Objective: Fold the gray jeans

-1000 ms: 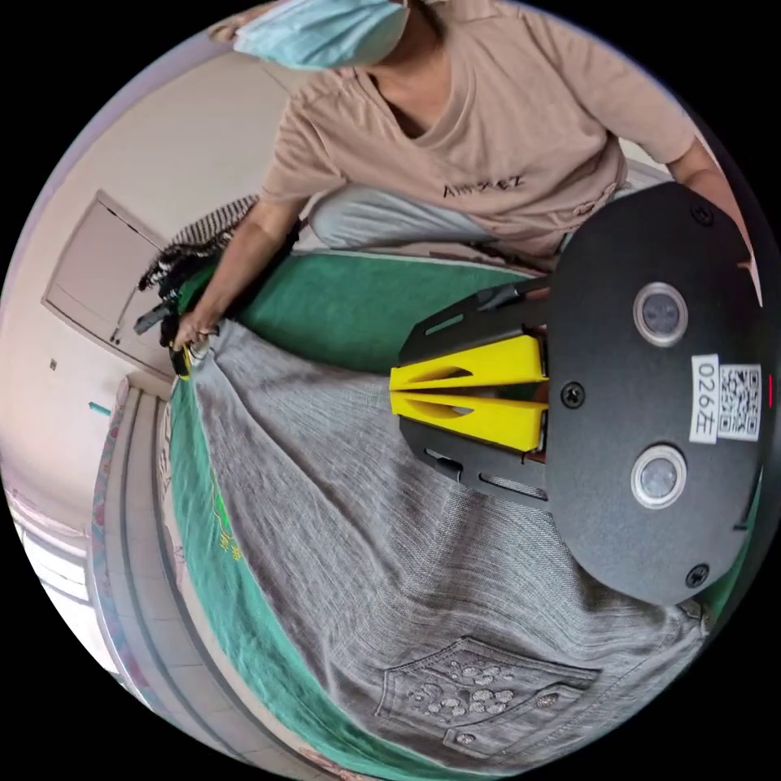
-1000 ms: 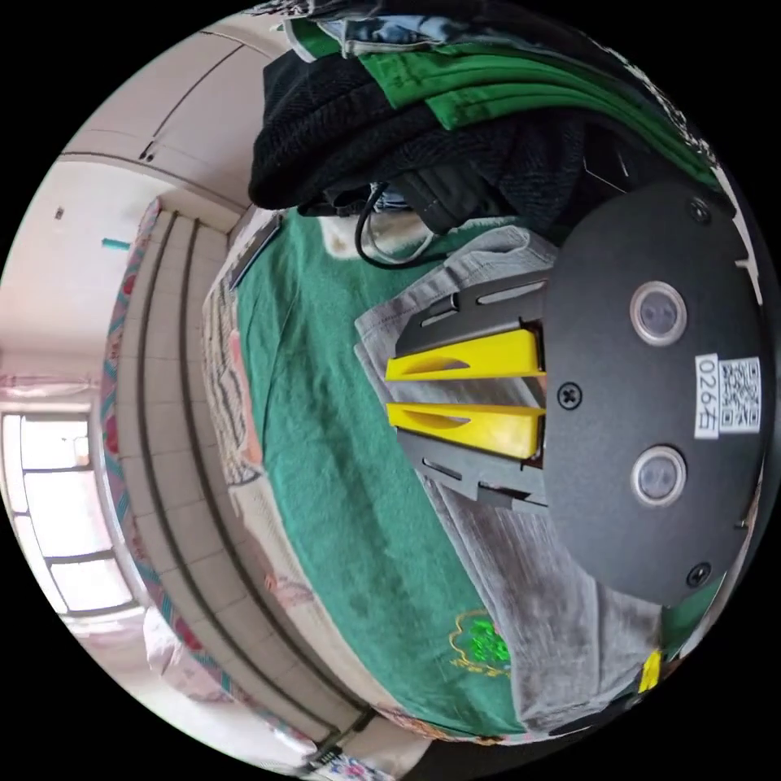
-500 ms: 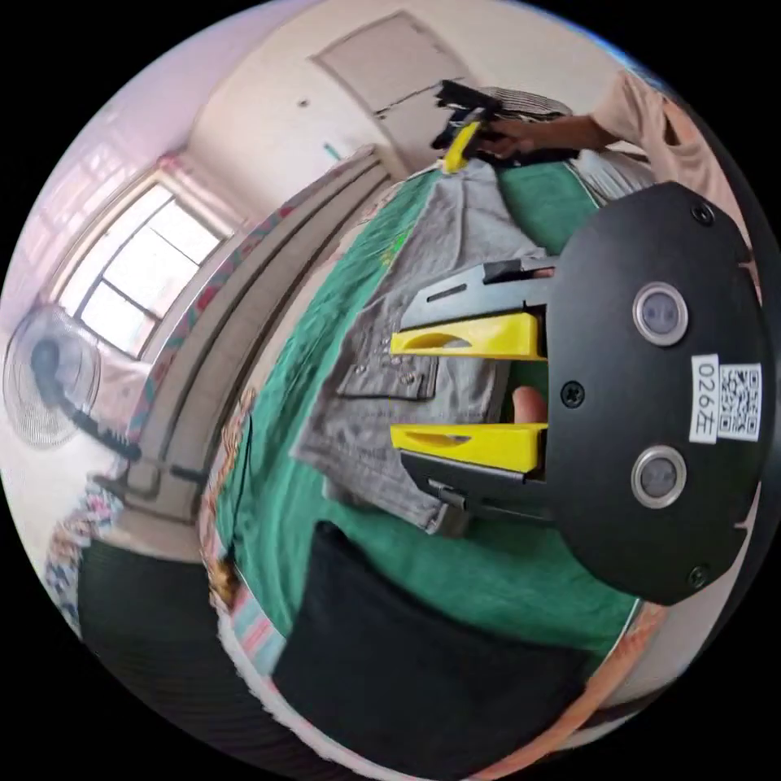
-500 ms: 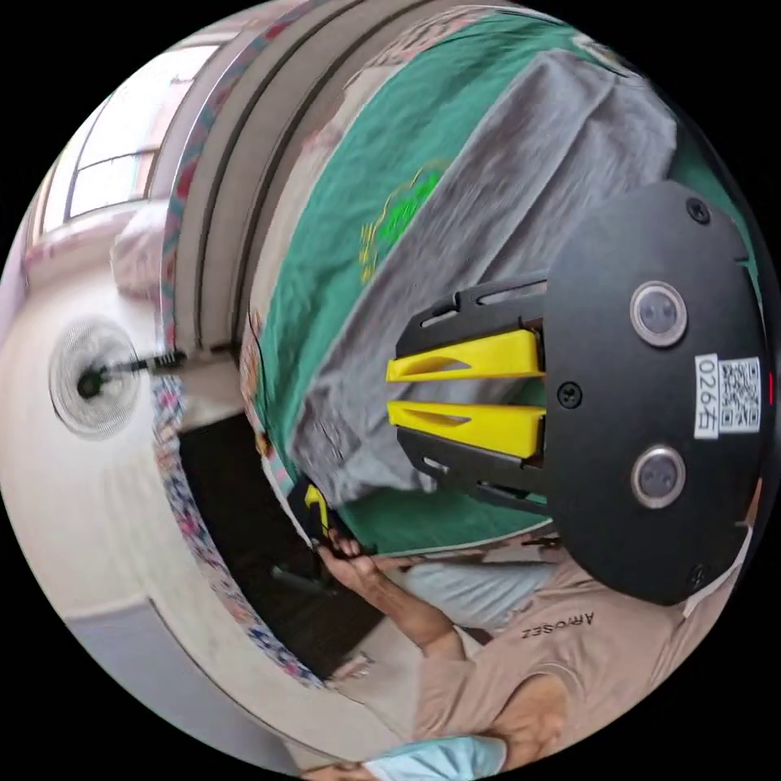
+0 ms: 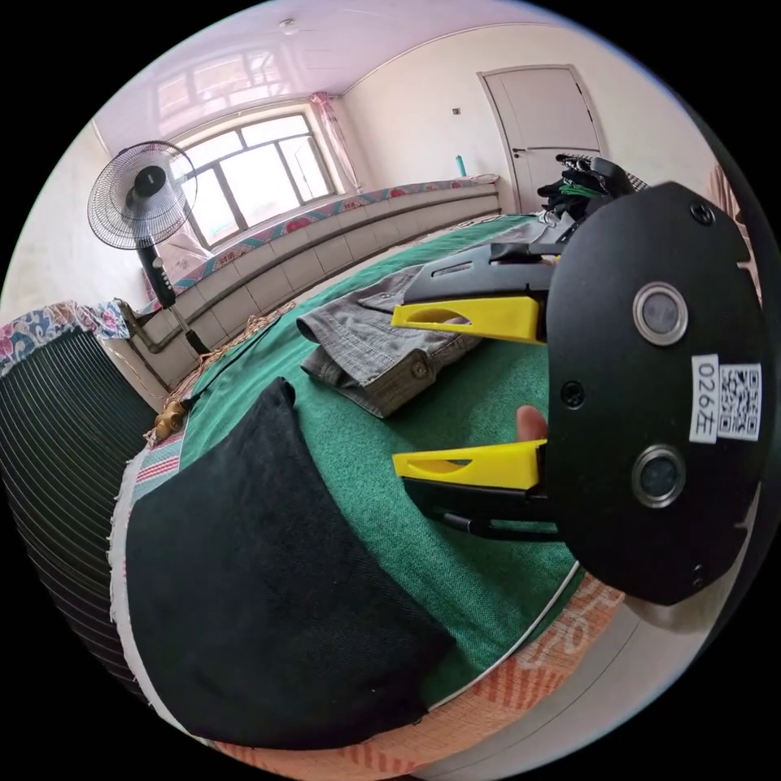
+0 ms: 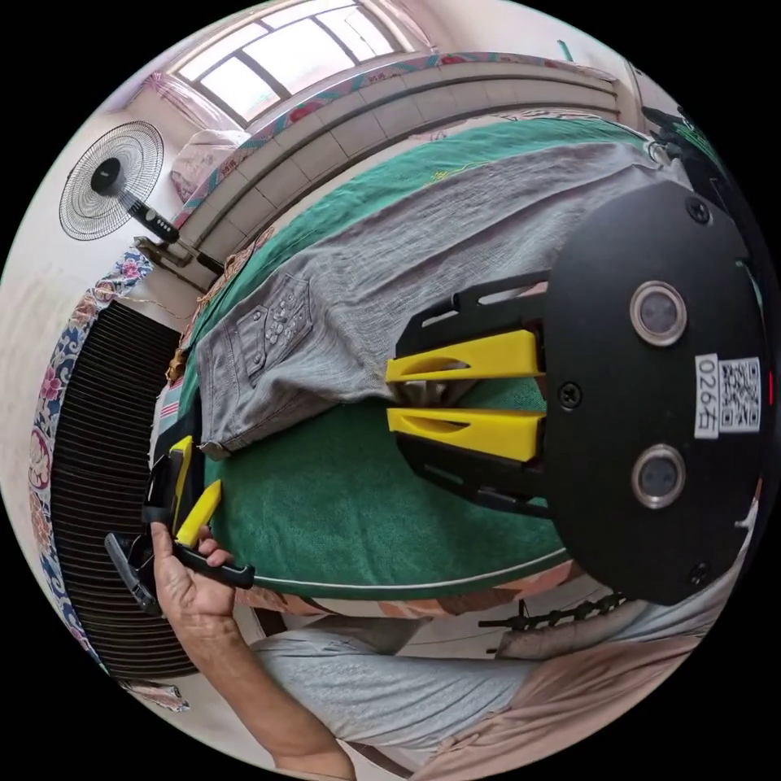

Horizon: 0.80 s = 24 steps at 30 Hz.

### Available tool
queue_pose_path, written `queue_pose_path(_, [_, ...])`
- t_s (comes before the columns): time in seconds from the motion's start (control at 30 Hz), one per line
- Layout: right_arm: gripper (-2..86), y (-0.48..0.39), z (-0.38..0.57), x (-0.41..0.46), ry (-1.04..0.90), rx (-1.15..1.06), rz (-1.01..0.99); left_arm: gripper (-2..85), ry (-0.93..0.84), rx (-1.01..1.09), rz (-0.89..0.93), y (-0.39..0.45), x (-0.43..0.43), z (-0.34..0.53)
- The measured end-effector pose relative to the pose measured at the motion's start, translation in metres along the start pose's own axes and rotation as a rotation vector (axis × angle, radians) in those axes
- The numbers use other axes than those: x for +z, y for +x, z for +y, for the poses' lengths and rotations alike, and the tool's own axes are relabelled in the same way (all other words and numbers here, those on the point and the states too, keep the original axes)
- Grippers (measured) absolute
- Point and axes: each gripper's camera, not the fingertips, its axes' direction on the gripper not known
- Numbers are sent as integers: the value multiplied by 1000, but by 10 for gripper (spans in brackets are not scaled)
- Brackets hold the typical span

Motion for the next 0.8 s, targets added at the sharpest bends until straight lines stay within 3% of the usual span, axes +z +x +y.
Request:
queue_pose_path(0.23, [23,-1,39,48,16,107,-7,248,22,107,-54,8,14,-1])
queue_pose_path(0.6, [12,-63,40,117,-50,109,310,85,-94,-39,201,-59,30,-41])
queue_pose_path(0.8, [11,-46,29,112,-49,250,172,74,-82,-114,298,-85,13,-39])
